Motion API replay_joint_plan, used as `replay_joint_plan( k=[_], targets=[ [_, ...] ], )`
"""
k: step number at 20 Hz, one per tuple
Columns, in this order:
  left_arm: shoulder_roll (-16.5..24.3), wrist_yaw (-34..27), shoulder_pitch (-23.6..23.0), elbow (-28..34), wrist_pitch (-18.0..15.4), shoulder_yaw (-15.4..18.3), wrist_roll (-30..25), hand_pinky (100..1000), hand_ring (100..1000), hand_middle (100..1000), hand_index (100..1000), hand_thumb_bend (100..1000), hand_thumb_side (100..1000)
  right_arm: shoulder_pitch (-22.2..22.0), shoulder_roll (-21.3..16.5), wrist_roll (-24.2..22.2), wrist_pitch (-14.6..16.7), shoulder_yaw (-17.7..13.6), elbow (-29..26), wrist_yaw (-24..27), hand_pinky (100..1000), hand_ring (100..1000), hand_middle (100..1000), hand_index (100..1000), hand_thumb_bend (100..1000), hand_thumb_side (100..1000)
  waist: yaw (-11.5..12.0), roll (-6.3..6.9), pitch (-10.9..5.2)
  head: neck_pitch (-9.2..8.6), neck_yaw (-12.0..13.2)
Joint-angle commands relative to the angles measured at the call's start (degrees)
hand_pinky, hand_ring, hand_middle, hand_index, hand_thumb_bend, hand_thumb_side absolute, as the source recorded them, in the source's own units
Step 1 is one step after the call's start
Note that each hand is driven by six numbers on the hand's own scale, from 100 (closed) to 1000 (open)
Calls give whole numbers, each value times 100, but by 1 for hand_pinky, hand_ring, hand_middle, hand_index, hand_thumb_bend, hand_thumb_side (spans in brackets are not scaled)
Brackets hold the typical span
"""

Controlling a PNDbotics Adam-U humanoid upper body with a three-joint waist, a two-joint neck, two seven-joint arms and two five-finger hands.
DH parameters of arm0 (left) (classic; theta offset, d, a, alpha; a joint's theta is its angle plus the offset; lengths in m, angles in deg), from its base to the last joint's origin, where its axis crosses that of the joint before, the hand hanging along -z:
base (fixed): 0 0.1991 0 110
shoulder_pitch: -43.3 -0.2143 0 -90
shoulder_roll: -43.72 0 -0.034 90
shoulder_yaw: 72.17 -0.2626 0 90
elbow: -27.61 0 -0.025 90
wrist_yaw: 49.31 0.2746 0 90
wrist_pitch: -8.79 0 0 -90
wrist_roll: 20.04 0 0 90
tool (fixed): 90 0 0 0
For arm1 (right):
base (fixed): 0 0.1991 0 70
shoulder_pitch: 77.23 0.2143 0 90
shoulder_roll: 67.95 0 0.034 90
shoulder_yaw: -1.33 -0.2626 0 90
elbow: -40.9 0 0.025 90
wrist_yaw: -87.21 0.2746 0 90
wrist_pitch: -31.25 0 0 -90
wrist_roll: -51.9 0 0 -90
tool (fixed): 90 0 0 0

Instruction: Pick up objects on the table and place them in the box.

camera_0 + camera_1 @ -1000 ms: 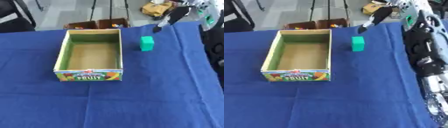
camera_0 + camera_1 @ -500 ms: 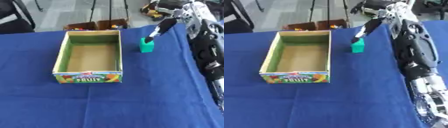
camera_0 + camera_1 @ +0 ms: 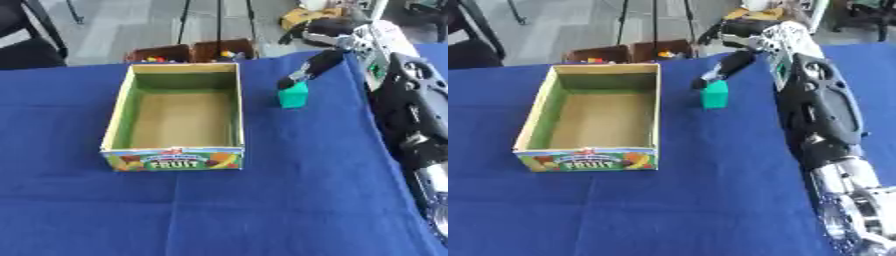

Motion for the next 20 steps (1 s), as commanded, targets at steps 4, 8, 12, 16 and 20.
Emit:
replay_joint_plan(
  k=[4, 8, 12, 16, 20],
  targets=[
    [29, 57, 60, 104, -14, -7, -38, 624, 716, 805, 991, 100, 1000, 152, -171, -161, 106, -77, -1, -104, 841, 970, 851, 943, 722, 946, 16, 2, -43, -118, -31],
    [21, 93, 57, 104, -18, -7, -47, 624, 715, 804, 989, 100, 1000, 178, -242, -362, 194, -102, 35, 26, 859, 984, 866, 952, 654, 941, 0, 8, 5, -141, -16],
    [7, 131, 54, 104, -12, -14, -61, 623, 714, 804, 988, 100, 1000, 221, -300, -549, 229, -97, -17, 108, 860, 986, 877, 969, 588, 926, -20, 11, 46, -154, -12],
    [-1, 147, 59, 104, -11, -21, -64, 623, 714, 804, 986, 100, 1000, 234, -319, -648, 203, -117, -72, 147, 859, 985, 873, 967, 579, 927, -31, 16, 65, -165, -2],
    [-3, 150, 67, 104, -8, -23, -60, 623, 714, 804, 986, 100, 999, 237, -312, -667, 191, -129, -115, 205, 858, 985, 868, 965, 566, 921, -28, 16, 66, -177, -6]
  ],
)
